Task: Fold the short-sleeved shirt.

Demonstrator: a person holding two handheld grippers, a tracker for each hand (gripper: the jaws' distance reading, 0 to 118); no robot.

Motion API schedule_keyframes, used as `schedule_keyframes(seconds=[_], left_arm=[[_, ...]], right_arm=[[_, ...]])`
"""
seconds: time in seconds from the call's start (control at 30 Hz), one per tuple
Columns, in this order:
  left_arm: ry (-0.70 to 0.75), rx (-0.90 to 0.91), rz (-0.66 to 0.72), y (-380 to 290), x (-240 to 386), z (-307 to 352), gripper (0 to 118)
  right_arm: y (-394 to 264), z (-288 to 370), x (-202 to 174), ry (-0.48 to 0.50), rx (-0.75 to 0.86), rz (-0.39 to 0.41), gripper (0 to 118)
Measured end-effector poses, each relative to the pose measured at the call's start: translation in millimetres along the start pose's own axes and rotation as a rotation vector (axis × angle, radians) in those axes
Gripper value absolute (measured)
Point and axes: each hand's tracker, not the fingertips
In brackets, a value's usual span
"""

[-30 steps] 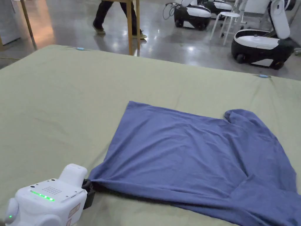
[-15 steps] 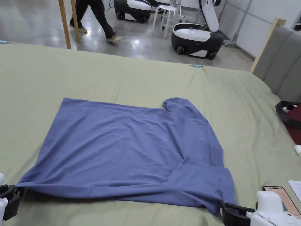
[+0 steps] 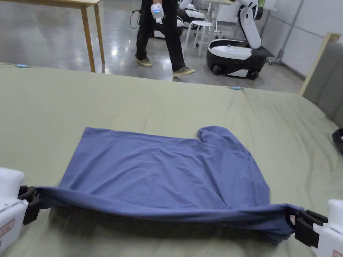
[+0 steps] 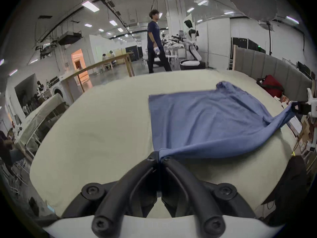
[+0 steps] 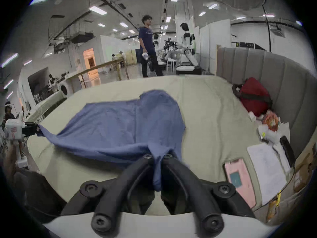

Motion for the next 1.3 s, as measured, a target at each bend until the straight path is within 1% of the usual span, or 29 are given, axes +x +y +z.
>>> schedule_keyframes(seconds=[0.1,0.17,0.2,0.3,0.37,0.43,0.47,0.53,0.57,0.6,0.63,0.67,0.7,0.73,0.8,0.87,0.9,0.93,0.97,1.0,1.03,1.07,1.1,1.13,1.17,1.2,1.3], left_arm=[[0.002,0.028,-0.026,42,-3,-30,0],[0.0,0.004,-0.029,63,-5,-61,0],[0.0,-0.011,-0.03,73,-4,-77,0],[-0.007,-0.09,-0.006,85,-3,-129,0],[-0.008,-0.16,0.028,85,-3,-162,0],[-0.008,-0.217,0.049,77,-2,-186,0],[0.0,-0.215,0.045,73,-1,-194,0],[-0.007,-0.225,0.055,67,0,-200,0],[-0.017,-0.213,0.071,64,2,-193,3],[-0.016,-0.192,0.096,63,1,-187,19],[-0.007,-0.179,0.106,62,1,-180,76],[-0.027,-0.166,0.106,61,-2,-171,117],[-0.058,-0.119,0.149,60,-2,-151,116],[-0.048,-0.042,0.121,62,-4,-137,115],[-0.041,0.012,0.103,54,-9,-108,117],[-0.02,0.098,0.095,38,-12,-87,117],[-0.011,0.093,0.08,29,-12,-77,118],[0.011,0.09,0.064,20,-12,-69,115],[0.023,0.086,0.049,12,-1,-46,106],[0.014,0.083,0.04,2,0,-38,81],[0.009,0.077,0.041,-5,1,-34,18],[0.004,0.066,0.044,-14,1,-33,0],[0.006,0.008,0.044,-22,0,-37,0],[0.007,0.047,0.055,-28,-1,-39,0],[-0.021,0.011,0.093,-33,-5,-43,0],[-0.034,-0.011,0.123,-36,-7,-46,0],[-0.028,-0.001,0.112,-38,-12,-54,0]], right_arm=[[44,-27,-3,-0.001,0.006,-0.007,5],[65,-55,-4,-0.035,-0.019,0.027,5],[74,-74,-3,-0.063,-0.048,0.044,5],[84,-130,2,-0.079,-0.089,0.022,5],[86,-163,4,-0.127,-0.153,0.028,5],[80,-186,9,-0.116,-0.187,-0.024,5],[78,-194,10,-0.111,-0.203,-0.052,5],[73,-200,12,-0.114,-0.201,-0.059,6],[71,-200,12,-0.116,-0.185,-0.078,13],[71,-197,12,-0.117,-0.169,-0.085,34],[72,-194,11,-0.132,-0.156,-0.091,81],[71,-185,15,-0.128,-0.15,-0.093,110],[70,-172,15,-0.093,-0.117,-0.091,118],[70,-157,13,-0.086,-0.051,-0.075,118],[67,-119,8,-0.081,0.025,-0.025,118],[55,-85,2,-0.043,0.094,-0.003,118],[47,-69,-1,-0.045,0.115,0.014,118],[37,-56,-3,-0.058,0.117,0.023,111],[27,-44,-5,-0.046,0.118,0.039,87],[16,-34,-7,-0.043,0.122,0.049,41],[8,-30,-10,-0.062,0.117,0.056,1],[-3,-28,-12,-0.11,0.096,0.075,1],[-13,-26,-14,-0.112,0.1,0.078,1],[-19,-23,-12,-0.081,0.098,0.063,1],[-24,-22,-11,-0.044,0.078,0.028,1],[-26,-22,-13,-0.057,0.067,0.013,1],[-29,-22,-13,-0.06,0.07,0.007,1]])
